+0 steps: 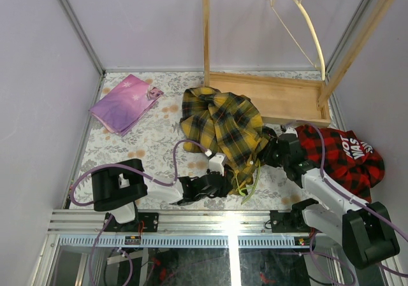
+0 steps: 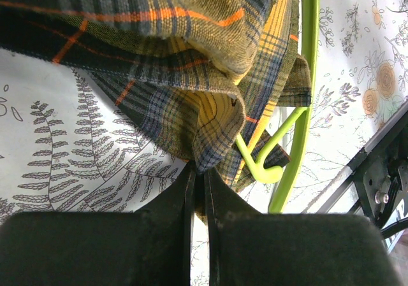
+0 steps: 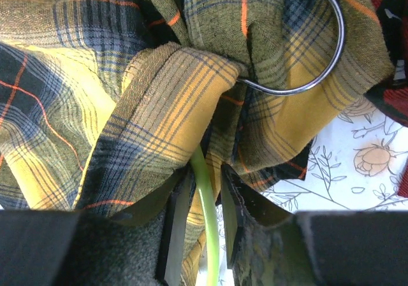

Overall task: Place the shirt on the hanger
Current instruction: Hang the shirt on the hanger.

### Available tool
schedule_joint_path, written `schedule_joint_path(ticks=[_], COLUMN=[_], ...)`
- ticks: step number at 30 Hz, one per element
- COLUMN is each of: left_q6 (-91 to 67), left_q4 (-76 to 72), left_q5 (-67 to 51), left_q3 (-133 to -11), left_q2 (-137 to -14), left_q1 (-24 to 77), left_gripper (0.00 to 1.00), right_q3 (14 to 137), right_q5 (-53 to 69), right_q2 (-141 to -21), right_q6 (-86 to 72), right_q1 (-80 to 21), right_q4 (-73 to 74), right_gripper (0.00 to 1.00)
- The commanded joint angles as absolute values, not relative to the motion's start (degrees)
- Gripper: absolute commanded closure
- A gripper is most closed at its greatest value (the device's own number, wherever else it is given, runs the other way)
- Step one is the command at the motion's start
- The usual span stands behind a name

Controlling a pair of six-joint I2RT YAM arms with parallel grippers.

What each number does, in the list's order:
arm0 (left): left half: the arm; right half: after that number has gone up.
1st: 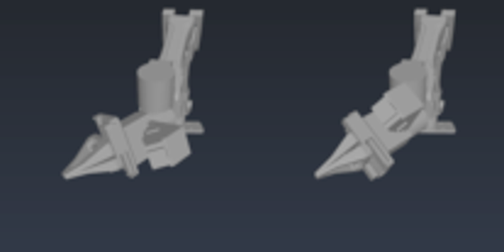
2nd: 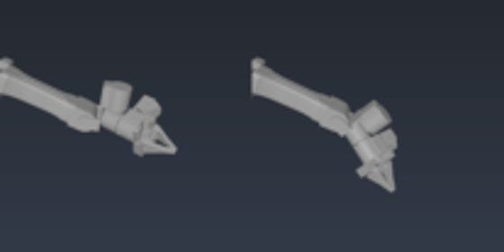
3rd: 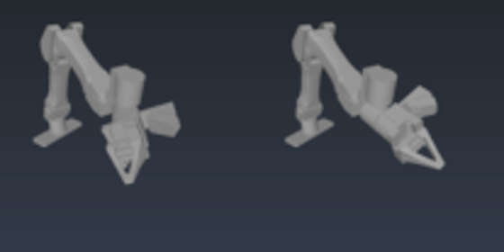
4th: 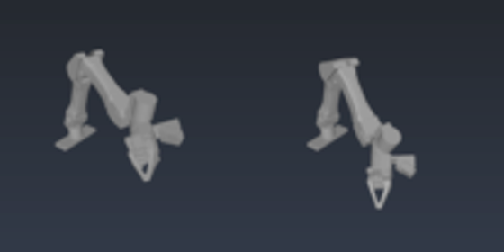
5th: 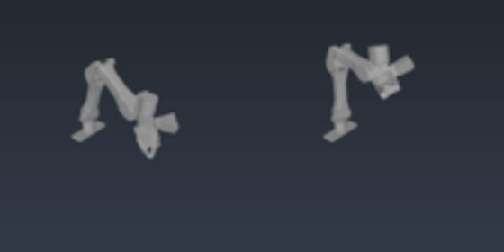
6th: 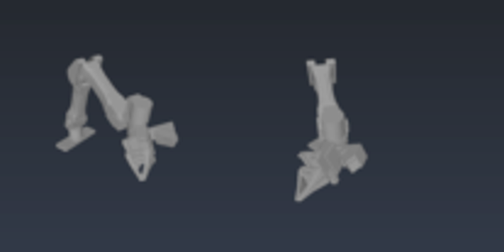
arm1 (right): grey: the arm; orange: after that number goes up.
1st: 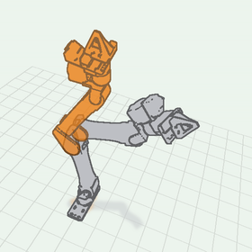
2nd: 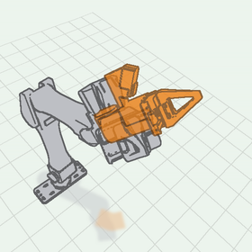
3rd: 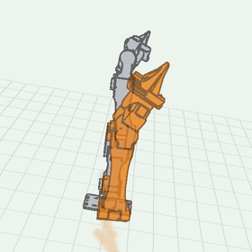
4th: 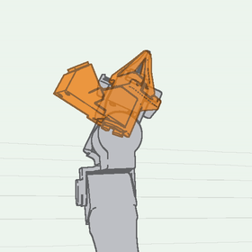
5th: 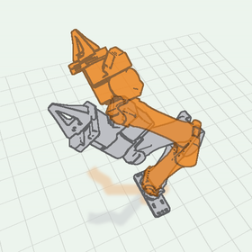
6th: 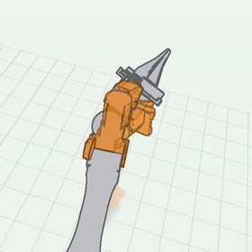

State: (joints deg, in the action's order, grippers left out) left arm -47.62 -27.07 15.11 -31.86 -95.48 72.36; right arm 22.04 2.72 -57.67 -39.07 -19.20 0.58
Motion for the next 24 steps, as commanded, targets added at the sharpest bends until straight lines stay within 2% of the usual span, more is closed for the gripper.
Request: schedule_joint_path(ticks=[1, 5, 11, 17, 24], left_q6=[-45.6, -45.6, -45.7, -46.0, -46.1], left_q4=[-15.4, -15.3, -15.1, -15.7, -16.2], left_q5=[12.5, 12.5, 12.6, 12.4, 11.9], left_q3=[-30.3, -30.4, -30.1, -29.8, -30.0], left_q2=[-97.6, -97.7, -97.8, -98.3, -99.0], left_q1=[73.2, 73.2, 73.2, 73.1, 73.1], left_gripper=[1.0, 1.0, 1.0, 1.0, 1.0], right_q3=[20.8, 20.4, 20.0, 18.6, 16.5], right_q5=[7.4, 11.2, 15.6, 19.3, 25.6], right_q2=[-58.7, -60.2, -56.3, -50.5, -55.3], right_q6=[-37.3, -37.3, -37.5, -38.0, -41.3], right_q1=[-18.4, -17.9, -17.7, -17.7, -17.7], right_q4=[-6.8, -10.7, -12.1, -13.3, -22.9], right_gripper=[0.65, 0.65, 0.73, 0.7, 0.71])
